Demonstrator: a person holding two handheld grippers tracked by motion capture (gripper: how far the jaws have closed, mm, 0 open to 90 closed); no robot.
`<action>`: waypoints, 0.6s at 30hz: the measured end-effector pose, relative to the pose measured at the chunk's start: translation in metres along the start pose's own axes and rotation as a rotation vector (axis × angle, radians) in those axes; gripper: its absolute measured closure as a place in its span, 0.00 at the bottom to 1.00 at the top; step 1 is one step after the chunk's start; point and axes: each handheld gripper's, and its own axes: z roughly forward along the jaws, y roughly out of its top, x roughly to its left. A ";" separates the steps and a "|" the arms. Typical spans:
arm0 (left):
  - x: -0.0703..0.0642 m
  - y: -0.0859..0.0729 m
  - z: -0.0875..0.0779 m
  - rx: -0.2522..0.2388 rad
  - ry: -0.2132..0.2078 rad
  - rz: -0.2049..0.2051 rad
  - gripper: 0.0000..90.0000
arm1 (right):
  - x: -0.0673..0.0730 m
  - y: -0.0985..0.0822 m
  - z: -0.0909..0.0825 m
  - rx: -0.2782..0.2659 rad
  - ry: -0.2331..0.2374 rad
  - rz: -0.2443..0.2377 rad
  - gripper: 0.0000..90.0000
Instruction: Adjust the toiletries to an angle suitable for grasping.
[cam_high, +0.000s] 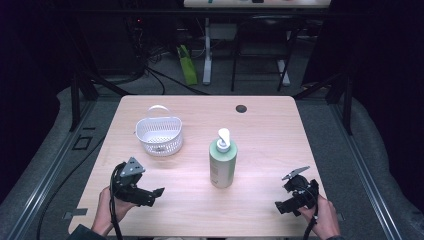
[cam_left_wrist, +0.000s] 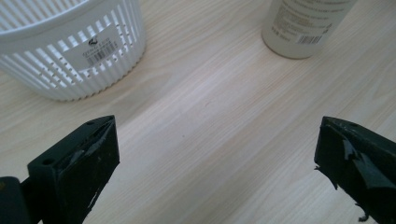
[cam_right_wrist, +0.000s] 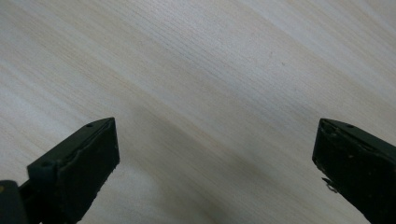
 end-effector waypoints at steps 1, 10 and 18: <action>-0.001 0.002 0.001 -0.005 -0.005 0.001 0.00 | 0.000 0.000 0.000 0.000 0.000 -0.002 0.00; -0.010 0.018 0.006 -0.047 -0.053 0.020 0.00 | 0.000 0.000 0.001 -0.002 0.005 0.001 0.00; -0.018 0.032 0.010 -0.081 -0.077 0.040 0.00 | 0.000 0.000 0.001 -0.001 0.007 -0.001 0.00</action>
